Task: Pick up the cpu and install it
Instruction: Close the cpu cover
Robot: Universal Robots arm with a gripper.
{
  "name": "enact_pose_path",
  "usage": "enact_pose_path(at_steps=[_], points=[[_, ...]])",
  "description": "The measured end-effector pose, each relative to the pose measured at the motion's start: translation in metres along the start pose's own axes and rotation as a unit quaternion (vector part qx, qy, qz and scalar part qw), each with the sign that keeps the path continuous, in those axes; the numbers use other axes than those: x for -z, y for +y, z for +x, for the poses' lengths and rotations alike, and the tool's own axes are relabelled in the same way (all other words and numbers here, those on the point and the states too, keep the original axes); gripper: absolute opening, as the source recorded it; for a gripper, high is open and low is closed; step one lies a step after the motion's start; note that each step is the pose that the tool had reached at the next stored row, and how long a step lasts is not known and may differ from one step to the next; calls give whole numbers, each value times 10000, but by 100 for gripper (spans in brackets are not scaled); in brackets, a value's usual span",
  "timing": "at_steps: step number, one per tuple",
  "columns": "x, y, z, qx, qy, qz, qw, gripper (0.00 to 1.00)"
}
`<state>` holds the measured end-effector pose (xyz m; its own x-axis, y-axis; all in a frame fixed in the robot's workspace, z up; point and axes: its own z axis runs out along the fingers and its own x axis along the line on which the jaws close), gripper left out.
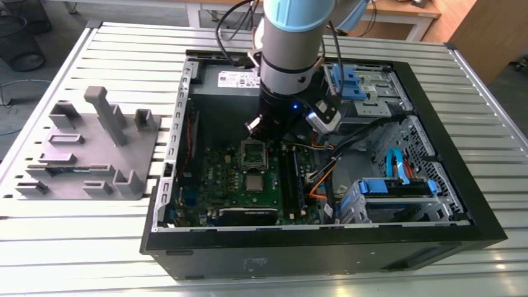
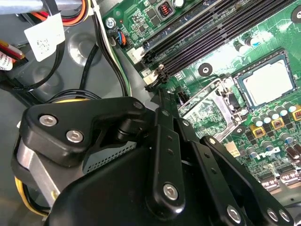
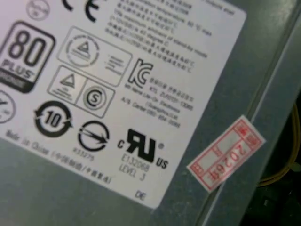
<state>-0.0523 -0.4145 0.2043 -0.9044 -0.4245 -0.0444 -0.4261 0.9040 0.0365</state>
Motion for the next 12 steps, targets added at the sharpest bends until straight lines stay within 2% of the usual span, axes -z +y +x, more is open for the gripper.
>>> enact_pose_path(at_steps=[12], points=[[86,-23,21,85,-27,10,10000,11]])
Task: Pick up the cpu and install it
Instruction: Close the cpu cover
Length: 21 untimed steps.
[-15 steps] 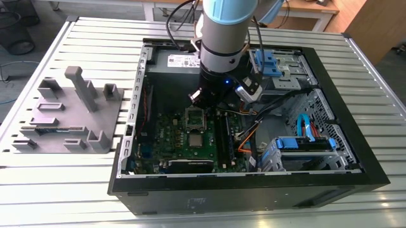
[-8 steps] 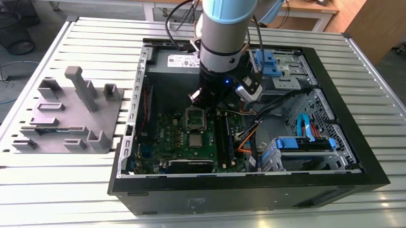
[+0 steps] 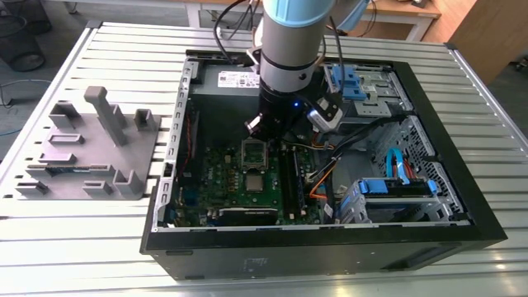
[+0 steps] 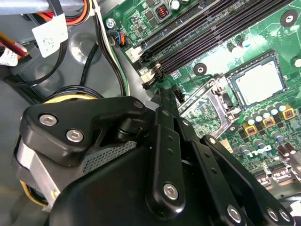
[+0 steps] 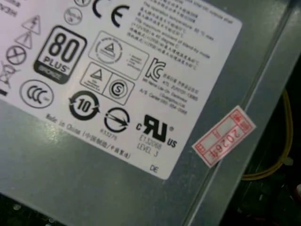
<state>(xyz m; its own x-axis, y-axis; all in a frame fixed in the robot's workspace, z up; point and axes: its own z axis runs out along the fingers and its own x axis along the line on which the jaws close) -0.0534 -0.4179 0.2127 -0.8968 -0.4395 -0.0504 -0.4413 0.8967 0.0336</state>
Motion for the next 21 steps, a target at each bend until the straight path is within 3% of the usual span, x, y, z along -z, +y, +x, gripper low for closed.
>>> enact_pose_path(at_steps=[21], points=[[52,-3,11,58,-19,-14,10000,11]])
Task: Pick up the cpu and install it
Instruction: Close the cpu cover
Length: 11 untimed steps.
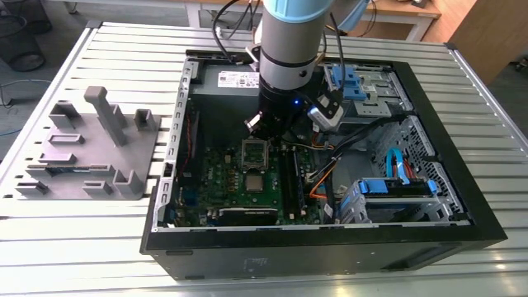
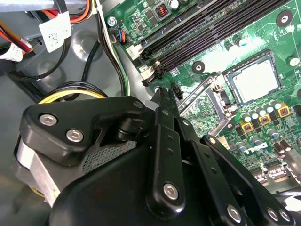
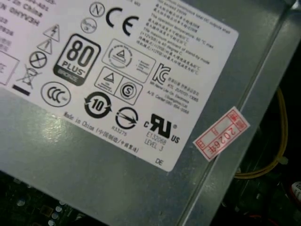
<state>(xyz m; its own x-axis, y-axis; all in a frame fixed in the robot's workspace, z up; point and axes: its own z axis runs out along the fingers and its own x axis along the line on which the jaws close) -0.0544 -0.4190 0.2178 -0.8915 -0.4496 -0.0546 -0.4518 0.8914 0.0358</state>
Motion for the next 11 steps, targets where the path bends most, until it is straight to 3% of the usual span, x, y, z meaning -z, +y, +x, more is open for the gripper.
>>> enact_pose_path(at_steps=[6,11], points=[[0,-1,0,400,14,-22,9992,11],[0,-1,0,442,16,-24,9990,11]])
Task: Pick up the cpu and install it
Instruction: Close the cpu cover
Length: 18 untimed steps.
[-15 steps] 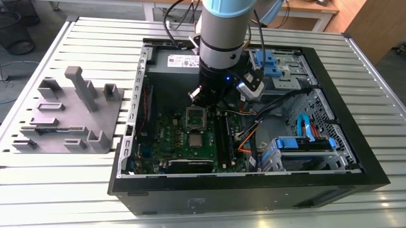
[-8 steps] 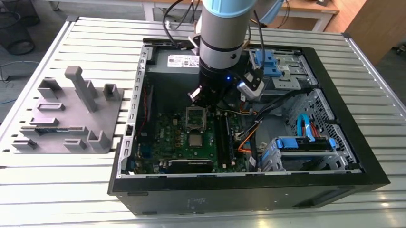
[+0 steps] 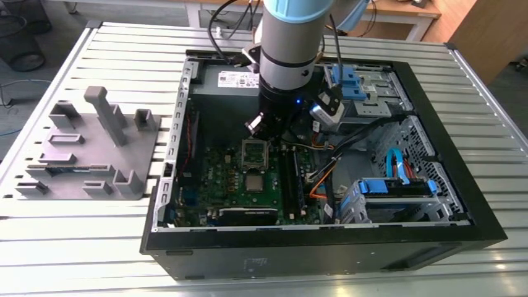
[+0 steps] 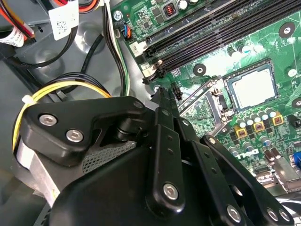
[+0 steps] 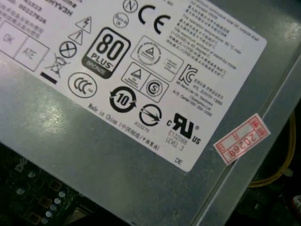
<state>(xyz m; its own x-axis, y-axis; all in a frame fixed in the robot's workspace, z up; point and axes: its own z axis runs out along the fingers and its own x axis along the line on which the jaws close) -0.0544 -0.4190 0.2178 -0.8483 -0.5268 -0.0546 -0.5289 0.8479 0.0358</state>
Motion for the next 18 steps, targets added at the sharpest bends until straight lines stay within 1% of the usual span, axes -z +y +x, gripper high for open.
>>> enact_pose_path(at_steps=[8,14,18], points=[[60,4,6,30,-5,0,10000,11],[61,4,7,35,-6,0,10000,11],[61,18,29,58,-6,0,10000,11]])
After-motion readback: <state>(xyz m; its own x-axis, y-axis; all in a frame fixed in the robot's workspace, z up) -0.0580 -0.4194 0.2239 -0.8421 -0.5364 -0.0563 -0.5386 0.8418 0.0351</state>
